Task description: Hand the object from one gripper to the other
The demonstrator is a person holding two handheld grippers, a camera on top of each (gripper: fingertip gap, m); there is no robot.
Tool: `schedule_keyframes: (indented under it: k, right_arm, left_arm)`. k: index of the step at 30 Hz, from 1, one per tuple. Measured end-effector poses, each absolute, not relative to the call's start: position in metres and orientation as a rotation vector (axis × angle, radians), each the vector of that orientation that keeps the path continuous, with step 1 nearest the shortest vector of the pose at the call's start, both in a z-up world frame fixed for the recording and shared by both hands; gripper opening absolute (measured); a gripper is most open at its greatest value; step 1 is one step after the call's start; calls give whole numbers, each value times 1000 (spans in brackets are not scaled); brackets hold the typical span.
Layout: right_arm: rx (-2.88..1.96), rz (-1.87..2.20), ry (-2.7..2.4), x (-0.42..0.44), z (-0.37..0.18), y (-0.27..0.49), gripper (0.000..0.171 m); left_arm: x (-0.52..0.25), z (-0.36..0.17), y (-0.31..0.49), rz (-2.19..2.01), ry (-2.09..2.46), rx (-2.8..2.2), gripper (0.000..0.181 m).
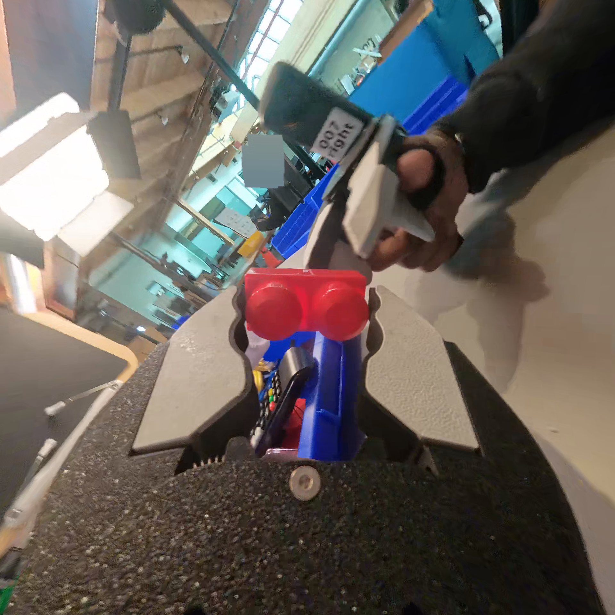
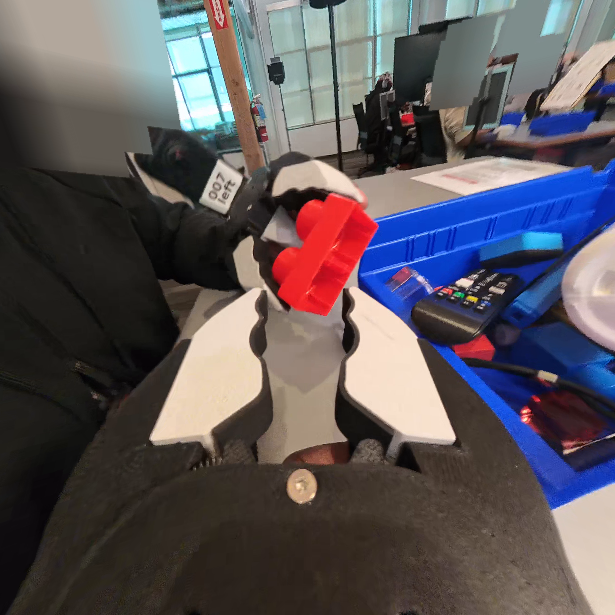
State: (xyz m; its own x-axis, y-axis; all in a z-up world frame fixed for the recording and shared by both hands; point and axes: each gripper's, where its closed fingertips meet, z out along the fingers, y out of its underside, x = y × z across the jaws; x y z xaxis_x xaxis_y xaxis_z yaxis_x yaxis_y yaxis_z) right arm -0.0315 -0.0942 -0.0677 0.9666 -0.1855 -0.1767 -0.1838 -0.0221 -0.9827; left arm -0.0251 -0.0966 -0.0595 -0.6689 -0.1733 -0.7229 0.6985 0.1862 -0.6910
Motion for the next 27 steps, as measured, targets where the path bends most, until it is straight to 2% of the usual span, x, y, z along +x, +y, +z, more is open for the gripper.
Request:
schedule_keyframes:
  k: [5,13,16,18,27]
  right_arm:
    - [-1548,154,342,-33,-65,-95,35]
    - [-1657,-13,208,-46,-77,-84,14]
    - [-1665,-91,193,-42,-76,-84,13]
    - [-1698,-186,175,-37,-80,-86,3]
    - [-1754,-668,-69,-32,-81,-88,3]
  left_arm:
    - [-40,-76,-103,-1445,1714,677,70]
    - [-46,-95,-108,-1328,1706,790,71]
    - [-40,-97,-108,-1324,1744,749,70]
    - [-37,-92,-106,-1399,1789,681,67]
    - [-30,-67,-97,-1987,2221,194,70]
